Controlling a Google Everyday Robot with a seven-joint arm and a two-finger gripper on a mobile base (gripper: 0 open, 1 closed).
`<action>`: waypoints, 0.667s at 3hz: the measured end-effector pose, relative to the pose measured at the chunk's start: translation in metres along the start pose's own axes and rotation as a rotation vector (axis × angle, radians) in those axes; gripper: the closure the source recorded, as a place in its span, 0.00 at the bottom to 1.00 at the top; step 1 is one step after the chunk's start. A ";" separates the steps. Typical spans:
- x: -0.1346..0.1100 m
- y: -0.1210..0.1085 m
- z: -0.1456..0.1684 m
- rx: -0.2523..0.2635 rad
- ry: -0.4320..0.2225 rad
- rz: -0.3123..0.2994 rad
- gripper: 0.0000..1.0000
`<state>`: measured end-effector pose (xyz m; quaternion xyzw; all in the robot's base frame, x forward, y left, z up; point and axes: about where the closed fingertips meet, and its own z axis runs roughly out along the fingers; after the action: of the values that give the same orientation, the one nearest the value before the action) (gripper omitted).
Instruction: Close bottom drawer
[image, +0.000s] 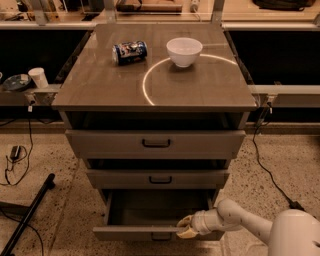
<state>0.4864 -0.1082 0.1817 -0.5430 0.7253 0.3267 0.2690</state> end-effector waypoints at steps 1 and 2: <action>0.001 -0.009 0.000 0.015 0.001 0.002 1.00; 0.000 -0.017 -0.001 0.023 0.004 0.001 1.00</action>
Offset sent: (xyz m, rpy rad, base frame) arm 0.0849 -0.0292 -0.0249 -0.0588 -0.0639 -0.0598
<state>0.5022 -0.1128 0.1793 -0.5404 0.7297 0.3174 0.2734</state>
